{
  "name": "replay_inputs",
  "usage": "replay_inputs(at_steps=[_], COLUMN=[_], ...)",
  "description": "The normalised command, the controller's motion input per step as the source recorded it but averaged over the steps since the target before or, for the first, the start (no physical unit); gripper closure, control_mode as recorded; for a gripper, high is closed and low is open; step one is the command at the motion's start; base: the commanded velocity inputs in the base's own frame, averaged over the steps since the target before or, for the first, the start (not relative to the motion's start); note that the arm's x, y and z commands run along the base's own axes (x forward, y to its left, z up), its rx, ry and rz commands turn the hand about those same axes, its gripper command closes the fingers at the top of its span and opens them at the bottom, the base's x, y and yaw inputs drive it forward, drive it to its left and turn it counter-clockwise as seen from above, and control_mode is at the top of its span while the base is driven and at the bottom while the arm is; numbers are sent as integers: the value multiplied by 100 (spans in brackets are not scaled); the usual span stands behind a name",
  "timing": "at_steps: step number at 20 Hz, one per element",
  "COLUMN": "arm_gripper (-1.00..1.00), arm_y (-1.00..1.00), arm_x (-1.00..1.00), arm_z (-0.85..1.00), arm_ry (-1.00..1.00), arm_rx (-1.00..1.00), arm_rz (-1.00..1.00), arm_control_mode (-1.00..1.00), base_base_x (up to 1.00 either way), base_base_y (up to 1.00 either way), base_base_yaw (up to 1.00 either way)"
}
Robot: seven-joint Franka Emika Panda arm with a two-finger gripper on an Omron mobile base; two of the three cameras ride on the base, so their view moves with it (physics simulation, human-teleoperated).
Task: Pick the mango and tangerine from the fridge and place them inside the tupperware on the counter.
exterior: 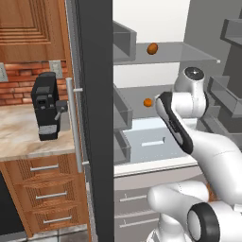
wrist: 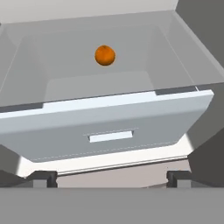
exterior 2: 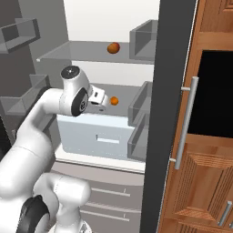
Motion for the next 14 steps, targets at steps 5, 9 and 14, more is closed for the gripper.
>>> replay_inputs(at_steps=[5, 9, 14], arm_gripper=[-100, -100, -100], arm_y=[0, -6, -20], arm_x=[54, 49, 43], arm_z=[-14, -14, -9], arm_ry=[0, 0, 0], arm_rx=[0, 0, 0], arm_rz=[0, 0, 1], arm_control_mode=[-100, -100, -100], base_base_x=[0, 0, 0], base_base_y=[0, 0, 0], base_base_yaw=[0, 0, 0])
